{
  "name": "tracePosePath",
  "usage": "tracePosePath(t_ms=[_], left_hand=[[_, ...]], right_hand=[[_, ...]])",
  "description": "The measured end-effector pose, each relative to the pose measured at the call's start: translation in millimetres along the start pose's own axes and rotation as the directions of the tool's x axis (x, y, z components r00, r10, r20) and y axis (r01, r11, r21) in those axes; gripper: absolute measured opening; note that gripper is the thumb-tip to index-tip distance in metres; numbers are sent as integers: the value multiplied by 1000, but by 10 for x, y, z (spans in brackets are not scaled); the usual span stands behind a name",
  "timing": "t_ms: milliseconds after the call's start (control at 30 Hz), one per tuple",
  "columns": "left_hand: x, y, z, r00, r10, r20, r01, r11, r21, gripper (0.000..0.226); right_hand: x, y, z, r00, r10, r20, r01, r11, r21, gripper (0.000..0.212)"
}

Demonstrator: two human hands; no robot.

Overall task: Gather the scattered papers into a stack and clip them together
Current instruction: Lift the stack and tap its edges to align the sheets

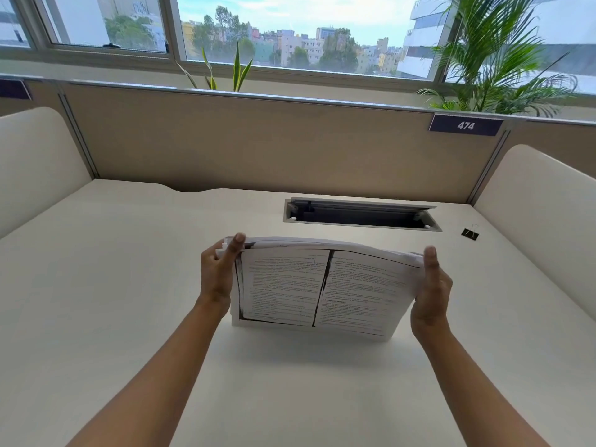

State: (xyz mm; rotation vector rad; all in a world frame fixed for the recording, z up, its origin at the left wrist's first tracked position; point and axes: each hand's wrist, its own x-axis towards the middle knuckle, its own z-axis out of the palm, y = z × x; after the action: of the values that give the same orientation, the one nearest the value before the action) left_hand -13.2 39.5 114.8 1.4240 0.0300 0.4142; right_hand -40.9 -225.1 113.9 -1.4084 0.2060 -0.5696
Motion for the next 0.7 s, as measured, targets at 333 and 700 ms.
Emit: tracePosePath(t_ms=[333,700], left_hand=[[28,-45,6,998,-1,-55,3,1000,29,32],[72,-121,31,988,97,-119,-86,992,89,38]], right_hand=[[52,79,-7,997,-80,0,80,997,13,37],[41,63,22,996,-93,-12,93,996,-16,36]])
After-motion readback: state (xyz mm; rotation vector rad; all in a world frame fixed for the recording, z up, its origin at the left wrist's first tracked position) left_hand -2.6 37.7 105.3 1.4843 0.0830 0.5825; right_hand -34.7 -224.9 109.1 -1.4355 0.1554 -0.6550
